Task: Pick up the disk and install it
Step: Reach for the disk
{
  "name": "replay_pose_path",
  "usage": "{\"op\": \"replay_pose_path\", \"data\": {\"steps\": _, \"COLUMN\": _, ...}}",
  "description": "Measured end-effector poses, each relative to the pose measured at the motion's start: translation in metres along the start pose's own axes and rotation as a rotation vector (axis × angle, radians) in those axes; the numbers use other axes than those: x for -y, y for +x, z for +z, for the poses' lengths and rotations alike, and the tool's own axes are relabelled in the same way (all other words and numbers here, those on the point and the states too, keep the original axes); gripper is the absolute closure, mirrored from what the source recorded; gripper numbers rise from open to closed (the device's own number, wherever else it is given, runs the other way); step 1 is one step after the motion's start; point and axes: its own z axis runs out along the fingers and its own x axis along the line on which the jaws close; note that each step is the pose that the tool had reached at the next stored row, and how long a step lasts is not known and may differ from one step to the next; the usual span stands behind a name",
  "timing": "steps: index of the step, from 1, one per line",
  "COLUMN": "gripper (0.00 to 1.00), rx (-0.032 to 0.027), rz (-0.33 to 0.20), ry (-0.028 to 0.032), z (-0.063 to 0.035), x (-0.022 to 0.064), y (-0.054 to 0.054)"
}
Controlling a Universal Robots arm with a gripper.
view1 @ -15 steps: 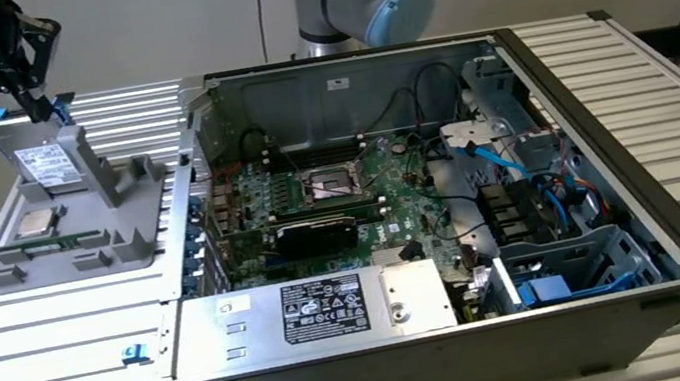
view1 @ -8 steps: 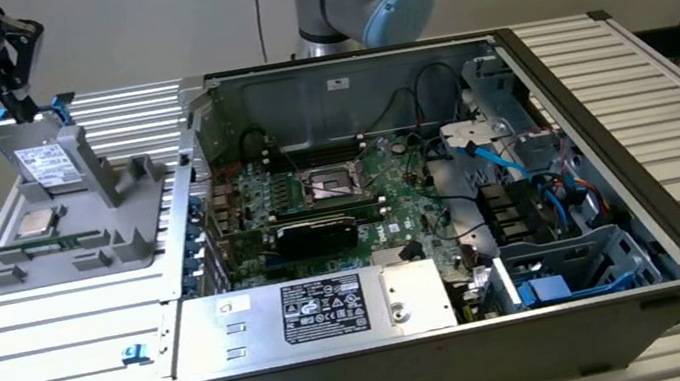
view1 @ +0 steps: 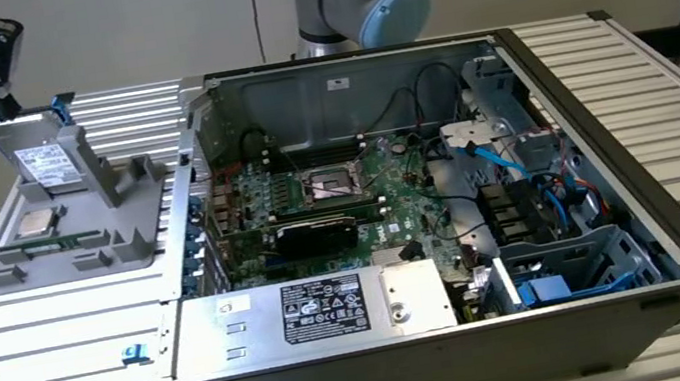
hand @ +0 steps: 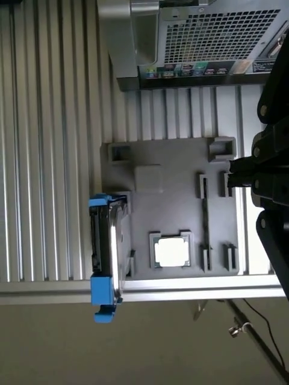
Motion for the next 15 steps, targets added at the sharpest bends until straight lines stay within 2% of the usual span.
{"op": "replay_pose_path", "data": {"steps": 4, "gripper": 0.89, "rx": -0.0018, "rz": 0.0, "ry": 0.0, "z": 0.0, "x": -0.0073, "y": 0.009}}
{"op": "replay_pose_path", "data": {"steps": 6, "gripper": 0.89, "rx": -0.0056, "rz": 0.0, "ry": -0.0001, "z": 0.0001, "x": -0.0097, "y": 0.013}}
{"op": "replay_pose_path", "data": {"steps": 13, "gripper": 0.89, "rx": -0.0306, "rz": 0.001, "ry": -0.0077, "z": 0.0001, "x": -0.0167, "y": 0.023}}
{"op": "replay_pose_path", "data": {"steps": 15, "gripper": 0.89, "rx": -0.0336, "rz": 0.001, "ry": -0.0103, "z": 0.0006, "x": -0.0197, "y": 0.026}}
